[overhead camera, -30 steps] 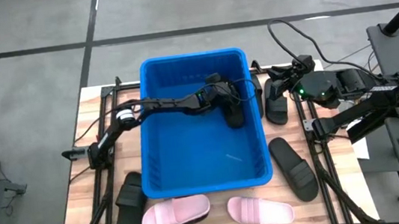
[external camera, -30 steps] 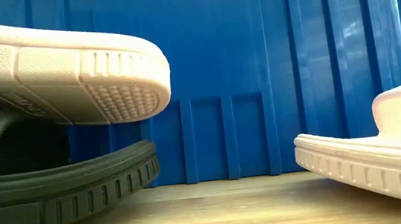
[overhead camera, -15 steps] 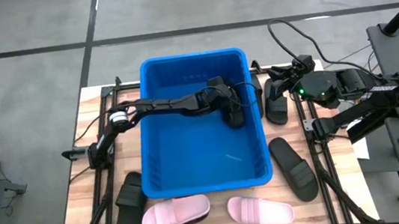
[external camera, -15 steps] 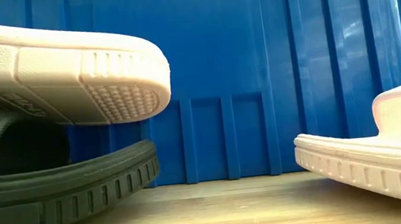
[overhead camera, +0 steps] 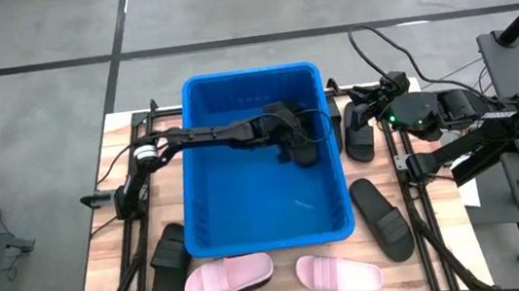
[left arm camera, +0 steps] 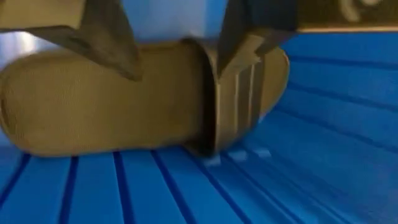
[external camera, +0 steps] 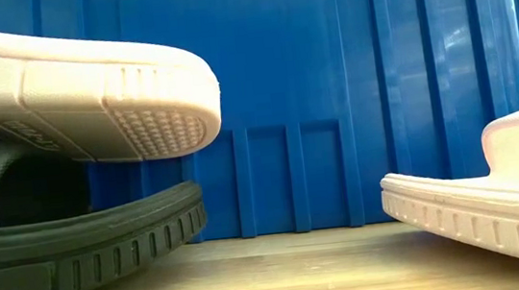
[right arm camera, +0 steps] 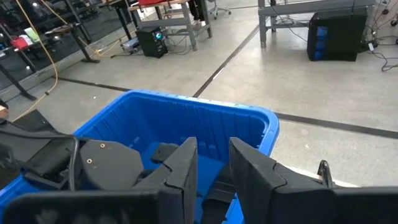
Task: Pick and place slides into bin
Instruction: Put the black slides into the blue organizer bin
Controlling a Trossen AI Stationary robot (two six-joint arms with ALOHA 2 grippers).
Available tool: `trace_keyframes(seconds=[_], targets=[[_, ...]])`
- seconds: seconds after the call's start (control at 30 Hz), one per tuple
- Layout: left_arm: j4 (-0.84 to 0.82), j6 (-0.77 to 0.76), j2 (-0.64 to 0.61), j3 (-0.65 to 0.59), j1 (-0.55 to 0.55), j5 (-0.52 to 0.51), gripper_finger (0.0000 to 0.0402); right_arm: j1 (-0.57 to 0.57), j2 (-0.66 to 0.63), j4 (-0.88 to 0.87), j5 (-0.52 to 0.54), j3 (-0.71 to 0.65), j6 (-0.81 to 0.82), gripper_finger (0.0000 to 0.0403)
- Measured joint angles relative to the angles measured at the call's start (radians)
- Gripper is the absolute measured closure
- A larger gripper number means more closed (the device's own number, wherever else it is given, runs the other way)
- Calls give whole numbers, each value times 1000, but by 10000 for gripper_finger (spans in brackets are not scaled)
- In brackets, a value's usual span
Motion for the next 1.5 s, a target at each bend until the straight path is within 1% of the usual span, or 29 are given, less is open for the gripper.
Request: trace_keyframes(seconds=[0.1,0.2,0.33,0.4,0.5,0.6,0.8,0.93,1.0,1.1,1.2,1.3,1.43,1.5], targets=[[-33,-9,0,0,9,11,280,0,0,0,0,0,0,317],[-51,-77,0,-1,21,12,325,0,0,0,0,0,0,314],[-77,-186,0,-2,43,8,378,0,0,0,0,0,0,317],[-97,-216,0,-2,54,-6,395,0,0,0,0,0,0,320],[-124,-243,0,-2,68,-39,398,0,0,-1,0,0,0,324],[-125,-262,0,-2,84,-35,401,0,0,-1,0,0,0,327],[-131,-271,5,-6,118,103,401,0,0,-2,0,0,0,326],[-128,-288,10,-10,139,273,401,0,0,-2,1,0,0,322],[-113,-304,14,-10,143,289,401,0,0,-2,1,0,0,321],[-110,-339,18,-11,151,286,402,0,0,-2,1,0,0,325],[-98,-340,18,-11,158,284,402,0,0,-2,1,0,0,330],[-133,-392,18,-12,166,289,402,0,0,-2,1,0,1,332],[-136,-514,18,-13,186,396,402,0,0,-1,1,0,1,330],[-120,-563,18,-13,193,403,402,0,0,0,1,0,1,327]])
